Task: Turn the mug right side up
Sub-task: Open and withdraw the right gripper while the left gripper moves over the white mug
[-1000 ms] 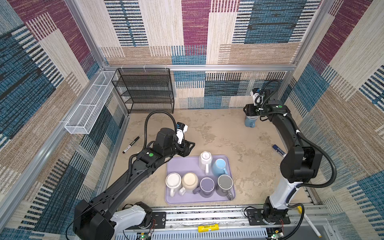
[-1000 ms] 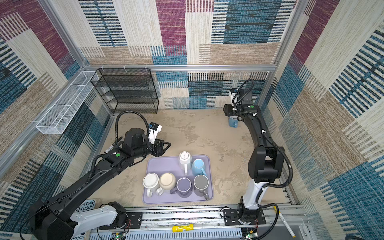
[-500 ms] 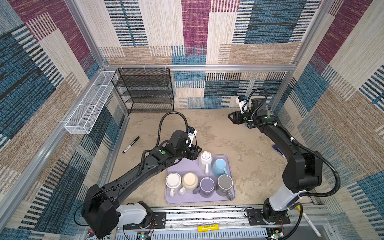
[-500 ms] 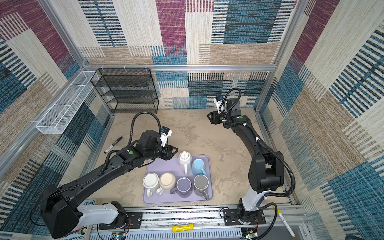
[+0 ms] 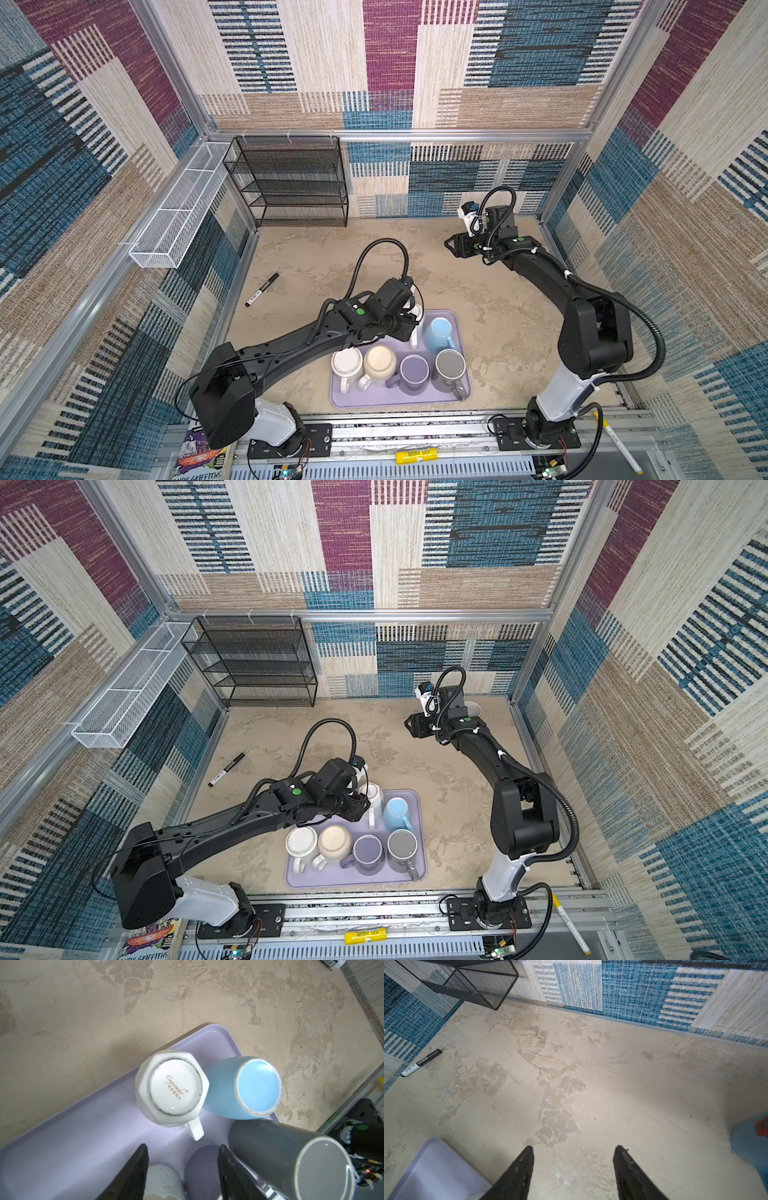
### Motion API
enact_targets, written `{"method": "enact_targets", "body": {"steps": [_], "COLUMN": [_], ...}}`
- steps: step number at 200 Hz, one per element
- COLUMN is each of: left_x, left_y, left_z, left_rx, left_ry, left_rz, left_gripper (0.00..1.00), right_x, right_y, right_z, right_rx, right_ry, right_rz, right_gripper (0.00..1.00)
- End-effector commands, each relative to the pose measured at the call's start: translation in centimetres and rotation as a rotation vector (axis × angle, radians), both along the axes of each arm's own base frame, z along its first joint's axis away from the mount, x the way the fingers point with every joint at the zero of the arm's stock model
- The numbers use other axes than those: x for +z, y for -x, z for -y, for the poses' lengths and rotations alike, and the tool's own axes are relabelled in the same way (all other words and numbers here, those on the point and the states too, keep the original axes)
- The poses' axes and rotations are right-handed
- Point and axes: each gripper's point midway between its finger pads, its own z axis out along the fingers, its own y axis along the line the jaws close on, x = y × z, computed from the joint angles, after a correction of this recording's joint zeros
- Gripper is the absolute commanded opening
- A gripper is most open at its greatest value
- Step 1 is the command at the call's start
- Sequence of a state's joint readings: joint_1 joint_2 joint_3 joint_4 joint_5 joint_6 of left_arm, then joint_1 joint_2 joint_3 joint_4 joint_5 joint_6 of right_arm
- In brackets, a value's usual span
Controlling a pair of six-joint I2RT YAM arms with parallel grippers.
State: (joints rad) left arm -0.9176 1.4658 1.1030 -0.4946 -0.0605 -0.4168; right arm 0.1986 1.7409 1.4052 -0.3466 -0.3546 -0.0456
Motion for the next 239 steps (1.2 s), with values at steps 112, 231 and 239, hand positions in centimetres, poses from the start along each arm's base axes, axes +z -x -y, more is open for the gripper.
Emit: {"method": "enact_targets", "body": {"steps": [112,231,239], "left_x": [-4.6,-6.2,-6.3], "left_y": [0.2,-0.3,-0.3], "left_z": [1.3,-1.0,-1.1], "left_rx": [0.107,0.139,0.139], "left_ry": [-0.14,-0.252,-0.255], "left_rz": [-0.048,-0.023,-0.024], "left_gripper": [0.53,0.51,0.51], "right_x": [-0.2,-0.7,-0.8], "right_y": [-0.1,0.5,0.5], "right_z": [-0.3,-0.3,-0.3], "right_rx": [-0.006,-0.002,-0.002], "right_ry": [0.016,0.015,0.015], "right_rz": [0.014,0.006,0.002], "right_gripper": [0.64,0.64,0.64]}}
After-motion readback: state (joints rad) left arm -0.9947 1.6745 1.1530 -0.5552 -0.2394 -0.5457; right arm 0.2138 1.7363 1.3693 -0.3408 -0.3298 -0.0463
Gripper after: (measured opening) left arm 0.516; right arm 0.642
